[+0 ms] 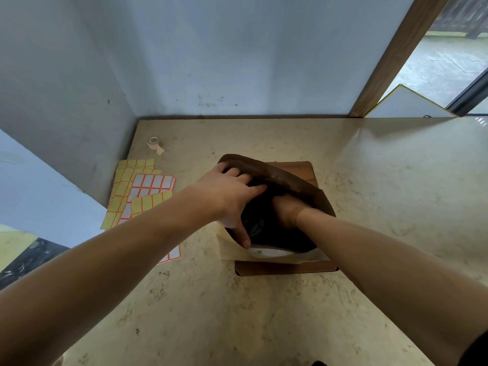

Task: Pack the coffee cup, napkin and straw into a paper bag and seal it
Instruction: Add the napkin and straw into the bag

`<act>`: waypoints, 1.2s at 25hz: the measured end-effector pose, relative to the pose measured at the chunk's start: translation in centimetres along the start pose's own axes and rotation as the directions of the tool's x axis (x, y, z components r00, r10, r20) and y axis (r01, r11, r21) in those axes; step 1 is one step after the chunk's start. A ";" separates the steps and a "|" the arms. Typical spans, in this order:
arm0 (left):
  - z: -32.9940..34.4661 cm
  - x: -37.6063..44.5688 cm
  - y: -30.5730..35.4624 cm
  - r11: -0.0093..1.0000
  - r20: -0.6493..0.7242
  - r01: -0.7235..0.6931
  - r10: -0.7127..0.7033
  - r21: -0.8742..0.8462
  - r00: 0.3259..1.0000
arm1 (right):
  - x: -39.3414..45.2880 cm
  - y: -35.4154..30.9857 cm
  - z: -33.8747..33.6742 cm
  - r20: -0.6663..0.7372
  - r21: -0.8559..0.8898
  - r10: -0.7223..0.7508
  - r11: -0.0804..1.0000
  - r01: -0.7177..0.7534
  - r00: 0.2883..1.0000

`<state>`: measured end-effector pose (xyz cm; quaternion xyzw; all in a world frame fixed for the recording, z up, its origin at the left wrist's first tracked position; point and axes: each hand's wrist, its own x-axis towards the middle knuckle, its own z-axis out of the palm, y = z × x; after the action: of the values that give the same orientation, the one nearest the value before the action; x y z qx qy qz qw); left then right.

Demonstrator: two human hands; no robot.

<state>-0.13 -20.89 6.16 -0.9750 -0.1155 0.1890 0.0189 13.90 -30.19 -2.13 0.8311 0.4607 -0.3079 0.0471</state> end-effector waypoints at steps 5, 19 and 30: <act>0.1 0.0 -0.1 1.000 -0.011 0.003 -0.004 -0.006 1.000 | -0.2 -0.1 0.1 0.032 -0.050 -0.030 0.998 0.031 0.999; 0.4 -0.9 -0.3 0.999 -0.108 -0.043 0.042 -0.010 0.993 | -6.4 0.4 -4.8 -0.121 -0.152 -0.177 0.976 0.158 0.977; 1.5 -4.7 0.1 0.987 -0.295 0.049 -0.092 -0.150 0.951 | -14.2 6.1 -5.8 -0.408 -0.344 -0.514 0.852 0.395 0.754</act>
<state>-4.90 -22.11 6.48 -0.9865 -0.1589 0.0291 -0.0261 16.00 -42.01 9.16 0.7310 0.6798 -0.0342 -0.0482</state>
